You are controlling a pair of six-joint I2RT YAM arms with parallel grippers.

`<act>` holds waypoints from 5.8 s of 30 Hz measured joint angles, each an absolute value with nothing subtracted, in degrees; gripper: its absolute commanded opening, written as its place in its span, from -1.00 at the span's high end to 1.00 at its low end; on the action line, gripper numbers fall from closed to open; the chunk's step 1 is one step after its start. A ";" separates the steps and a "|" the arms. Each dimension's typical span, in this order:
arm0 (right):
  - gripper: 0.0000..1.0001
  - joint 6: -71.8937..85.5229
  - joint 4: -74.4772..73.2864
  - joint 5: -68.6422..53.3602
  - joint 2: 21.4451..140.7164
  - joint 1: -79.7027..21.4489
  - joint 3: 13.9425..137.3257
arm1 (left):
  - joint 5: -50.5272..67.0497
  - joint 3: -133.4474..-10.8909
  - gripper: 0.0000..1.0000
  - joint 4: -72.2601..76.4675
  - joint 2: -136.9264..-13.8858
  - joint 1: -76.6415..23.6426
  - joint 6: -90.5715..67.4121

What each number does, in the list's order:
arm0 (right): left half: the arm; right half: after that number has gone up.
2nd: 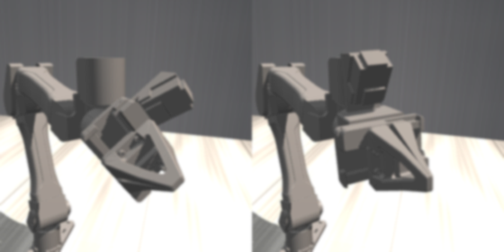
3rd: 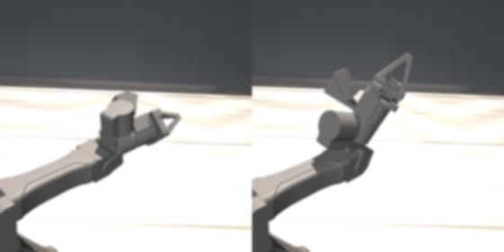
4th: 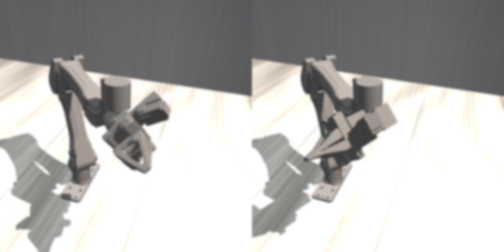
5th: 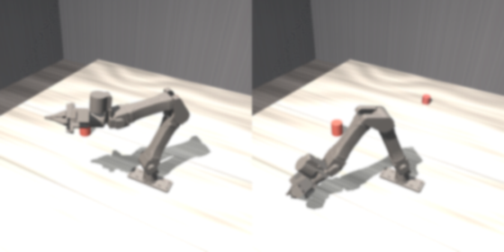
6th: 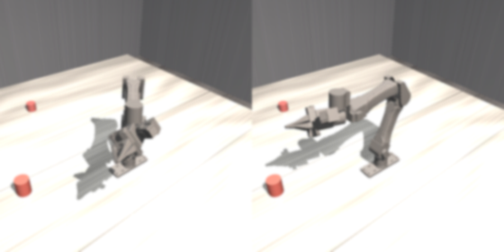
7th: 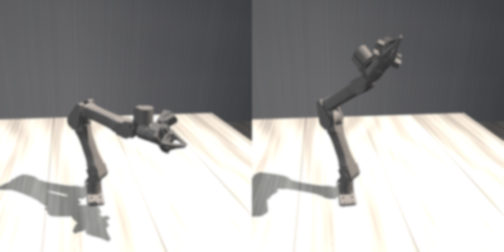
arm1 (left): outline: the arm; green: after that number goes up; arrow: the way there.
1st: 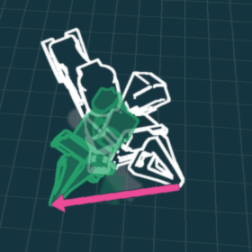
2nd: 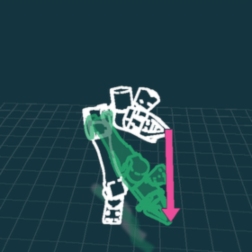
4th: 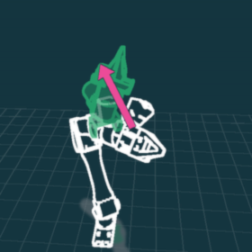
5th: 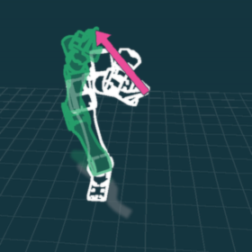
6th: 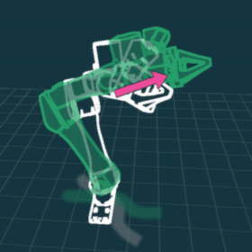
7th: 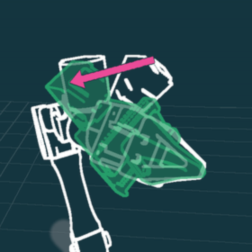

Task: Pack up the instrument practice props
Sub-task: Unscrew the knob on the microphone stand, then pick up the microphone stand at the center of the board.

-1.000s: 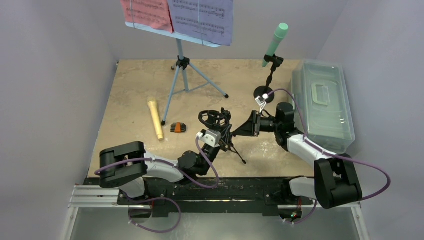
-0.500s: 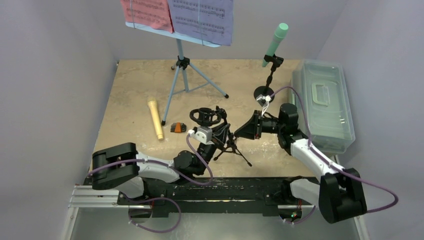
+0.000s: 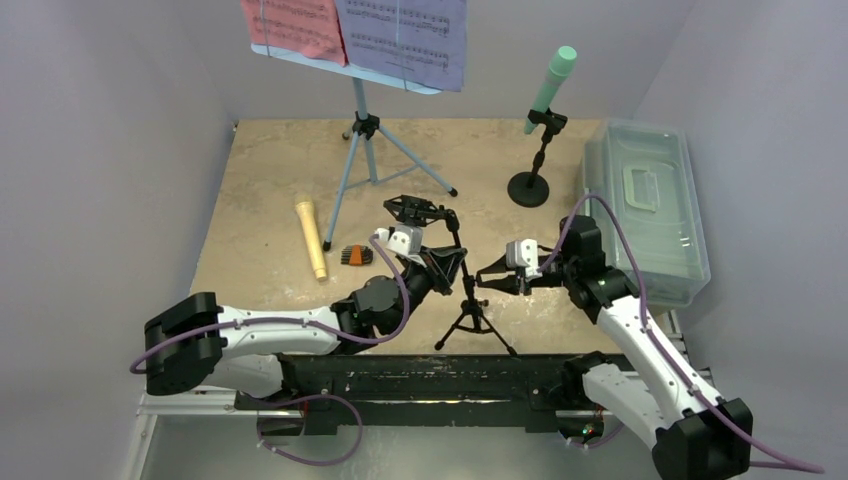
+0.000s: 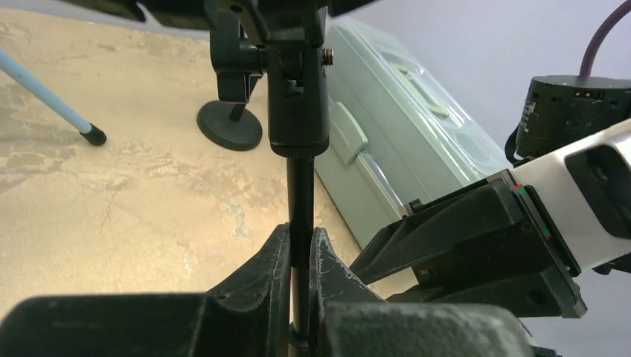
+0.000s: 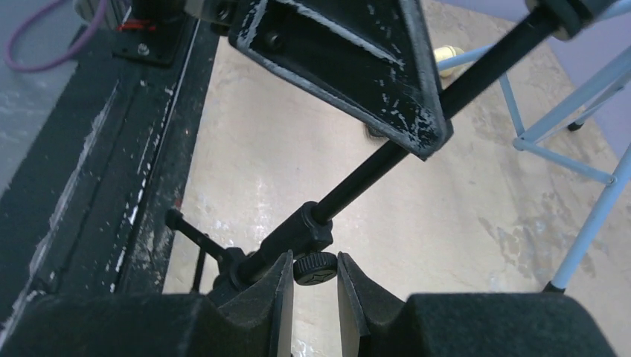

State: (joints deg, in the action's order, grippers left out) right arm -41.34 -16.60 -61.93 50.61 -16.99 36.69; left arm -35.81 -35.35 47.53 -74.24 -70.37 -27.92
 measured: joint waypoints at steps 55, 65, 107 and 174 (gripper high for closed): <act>-0.70 -1.30 1.30 -72.14 60.71 -10.92 34.00 | -27.03 -8.51 -0.86 70.85 -60.42 -69.12 -0.10; -0.71 -3.86 -0.86 -72.16 60.71 -10.92 34.00 | -22.76 -6.33 -0.74 58.76 -54.68 -68.99 -0.38; -0.72 -6.52 -3.38 -73.10 60.77 -10.92 34.04 | -6.85 -11.29 0.33 86.08 -92.42 -61.17 6.85; -0.73 -10.13 -6.90 -73.10 61.14 -10.92 35.18 | -45.82 -25.17 1.00 17.21 -36.67 -56.14 7.57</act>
State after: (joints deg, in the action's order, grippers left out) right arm -10.13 -6.90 -73.10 61.14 -10.92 35.18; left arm -45.82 -25.17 17.21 -36.67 -56.14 7.57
